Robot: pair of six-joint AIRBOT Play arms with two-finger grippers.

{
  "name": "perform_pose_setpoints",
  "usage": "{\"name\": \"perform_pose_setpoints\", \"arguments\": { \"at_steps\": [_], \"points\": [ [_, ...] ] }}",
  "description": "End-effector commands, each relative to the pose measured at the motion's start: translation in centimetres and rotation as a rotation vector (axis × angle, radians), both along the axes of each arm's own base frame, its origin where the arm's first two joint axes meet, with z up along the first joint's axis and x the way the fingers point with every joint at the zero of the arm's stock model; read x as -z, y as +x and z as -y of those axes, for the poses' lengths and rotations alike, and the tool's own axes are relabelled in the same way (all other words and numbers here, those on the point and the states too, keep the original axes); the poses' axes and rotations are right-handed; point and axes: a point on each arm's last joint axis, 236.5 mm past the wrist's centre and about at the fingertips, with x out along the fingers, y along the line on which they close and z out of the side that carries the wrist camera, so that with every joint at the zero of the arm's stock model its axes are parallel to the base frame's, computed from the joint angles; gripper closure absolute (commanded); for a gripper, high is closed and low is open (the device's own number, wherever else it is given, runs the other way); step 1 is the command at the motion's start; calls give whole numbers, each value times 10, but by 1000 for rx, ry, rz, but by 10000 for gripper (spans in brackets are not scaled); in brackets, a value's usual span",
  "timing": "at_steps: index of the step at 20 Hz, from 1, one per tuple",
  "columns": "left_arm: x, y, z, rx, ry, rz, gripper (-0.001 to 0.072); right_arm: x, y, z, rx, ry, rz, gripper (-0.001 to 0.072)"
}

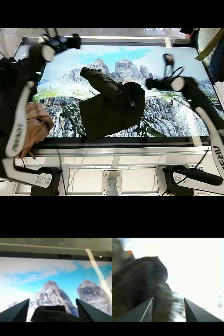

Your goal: Fold the clothes and pants, and hang the long-sleeved shirts on hangers.

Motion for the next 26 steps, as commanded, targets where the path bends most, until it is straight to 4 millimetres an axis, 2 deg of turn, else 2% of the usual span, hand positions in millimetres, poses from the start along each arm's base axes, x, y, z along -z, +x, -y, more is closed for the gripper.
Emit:
{"name": "perform_pose_setpoints", "arguments": {
  "at_steps": [1, 2, 3, 4, 5, 6, 8, 10, 12, 14, 18, 21, 26],
  "points": [
    [-16, -86, -83, -132, 86, -210, 60, -50, -48, 108, 163, -161, -26, 276],
    [-9, -113, -97, -156, 81, -275, 66, -63, -70, 133, 201, -184, -29, 276],
    [10, -144, -104, -178, 72, -357, 67, -70, -92, 151, 229, -204, -36, 276],
    [37, -173, -106, -200, 47, -426, 67, -70, -111, 163, 256, -213, -42, 276],
    [74, -206, -104, -243, -15, -498, 67, -64, -127, 169, 282, -204, -49, 276],
    [117, -239, -93, -293, -132, -575, 67, -54, -140, 168, 283, -186, -60, 275],
    [188, -295, -70, -349, -335, -694, 67, -34, -154, 155, 246, -158, -84, 276],
    [232, -336, -40, -386, -558, -790, 67, -27, -154, 138, 211, -97, -89, 275],
    [251, -356, -11, -358, -738, -825, 67, -34, -143, 123, 177, -41, -38, 275],
    [268, -372, 10, -351, -875, -878, 67, -43, -134, 113, 163, 6, 13, 275],
    [297, -393, 31, -362, -1017, -985, 67, -46, -131, 107, 149, 30, 29, 276],
    [310, -394, 36, -393, -1083, -988, 67, -47, -130, 107, 149, 32, 30, 275],
    [331, -396, 54, -386, -1023, -1026, 68, -48, -129, 103, 148, 54, 36, 275]
  ]
}}
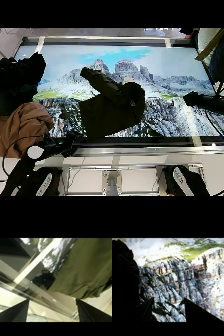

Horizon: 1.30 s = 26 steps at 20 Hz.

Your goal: Fold the clothes and pants, and hang the long-sleeved shirts on hangers.

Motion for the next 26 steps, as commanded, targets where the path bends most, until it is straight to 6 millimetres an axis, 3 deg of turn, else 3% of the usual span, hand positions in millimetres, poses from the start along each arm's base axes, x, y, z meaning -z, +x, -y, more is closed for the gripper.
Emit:
{"name": "perform_pose_setpoints", "arguments": {
  "at_steps": [1, 3, 6, 10, 12, 14, 15, 16, 17, 19, 22, 24, 26],
  "points": [
    [15, 4, 15, -19, -14, -16, 68, -2, 1, -5, -4, 24, 11, 276],
    [17, 7, 30, -2, -44, -2, 159, -2, 1, -6, -6, 30, 9, 275],
    [21, 13, 46, -5, -80, 15, 159, -2, 1, -7, -8, 33, 8, 276],
    [34, 23, 45, -3, -42, 19, 166, -2, 1, -8, -8, 37, 8, 276],
    [37, 40, 39, -23, 15, 48, 238, -3, 2, -10, -10, 48, 12, 276],
    [31, 58, 42, -11, 33, 81, 245, -3, 1, -11, -12, 52, 8, 276],
    [27, 65, 46, 2, 38, 100, 368, -2, 0, -12, -15, 54, 1, 276],
    [25, 72, 47, 8, 47, 117, 565, -1, -2, -13, -19, 57, -7, 276],
    [22, 77, 48, 22, 58, 138, 686, 0, -3, -14, -22, 59, -13, 276],
    [16, 84, 51, 31, 60, 164, 685, 1, -5, -20, -34, 84, -23, 275],
    [11, 87, 53, 36, 54, 177, 685, 2, 6, -50, -130, 109, 13, 263],
    [8, 88, 56, 43, 44, 181, 685, 19, 18, -95, -253, 135, -10, 197],
    [2, 89, 59, 63, 41, 206, 685, 52, 32, -144, -385, 120, -59, 86]
  ]
}}
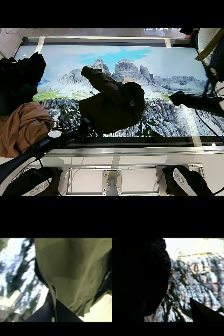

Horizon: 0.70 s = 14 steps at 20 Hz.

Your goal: Fold the clothes and pants, and hang the long-sleeved shirts on hangers.

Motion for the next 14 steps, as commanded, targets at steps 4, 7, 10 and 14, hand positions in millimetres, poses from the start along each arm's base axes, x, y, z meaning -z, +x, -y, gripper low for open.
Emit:
{"name": "perform_pose_setpoints", "arguments": {
  "at_steps": [4, 7, 10, 14],
  "points": [
    [-29, 6, 8, 42, -23, 95, 685, 82, 44, -122, -309, -68, -43, 2],
    [-40, 8, 8, 42, -36, 124, 685, 77, 71, -141, -338, -91, -19, 3],
    [-41, 8, 8, 42, -37, 126, 685, 67, 93, -121, -272, -175, -11, 8],
    [-41, 8, 8, 43, -36, 127, 685, 81, 79, -89, -251, -310, -118, 16]
  ]
}}
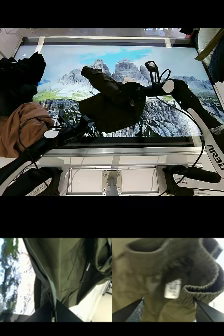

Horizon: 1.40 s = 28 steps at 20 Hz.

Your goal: Fold the clothes and pants, and hang the long-sleeved shirts on hangers.

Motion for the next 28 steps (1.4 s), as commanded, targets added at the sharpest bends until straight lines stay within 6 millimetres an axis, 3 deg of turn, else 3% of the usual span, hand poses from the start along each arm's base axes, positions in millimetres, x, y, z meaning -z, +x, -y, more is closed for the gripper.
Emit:
{"name": "perform_pose_setpoints", "arguments": {
  "at_steps": [1, 10, 15, 17, 19, 20, 25, 27, 28],
  "points": [
    [-2, 0, 0, 7, 4, 11, 685, 12, -7, 21, 22, -113, -63, 17],
    [-2, 0, 0, 8, 5, 12, 685, 23, -5, 43, 96, -182, -92, 40],
    [-2, 0, 0, 9, 5, 12, 685, 37, -4, 61, 170, -240, -118, 119],
    [-2, 0, 0, 18, 15, 22, 685, 37, -3, 66, 182, -254, -116, 222],
    [-2, 0, 0, 44, 39, 50, 686, 37, -4, 75, 176, -302, -118, 557],
    [-2, 1, 0, 44, 43, 53, 686, 37, -4, 79, 174, -320, -113, 663],
    [-5, 8, -15, 59, 109, 111, 687, 34, -8, 100, 199, -362, -132, 681],
    [-34, 22, -31, 66, 152, 225, 688, 15, -23, 110, 197, -385, -150, 682],
    [-61, 28, -37, 89, 172, 312, 689, -2, -29, 111, 175, -393, -129, 682]
  ]
}}
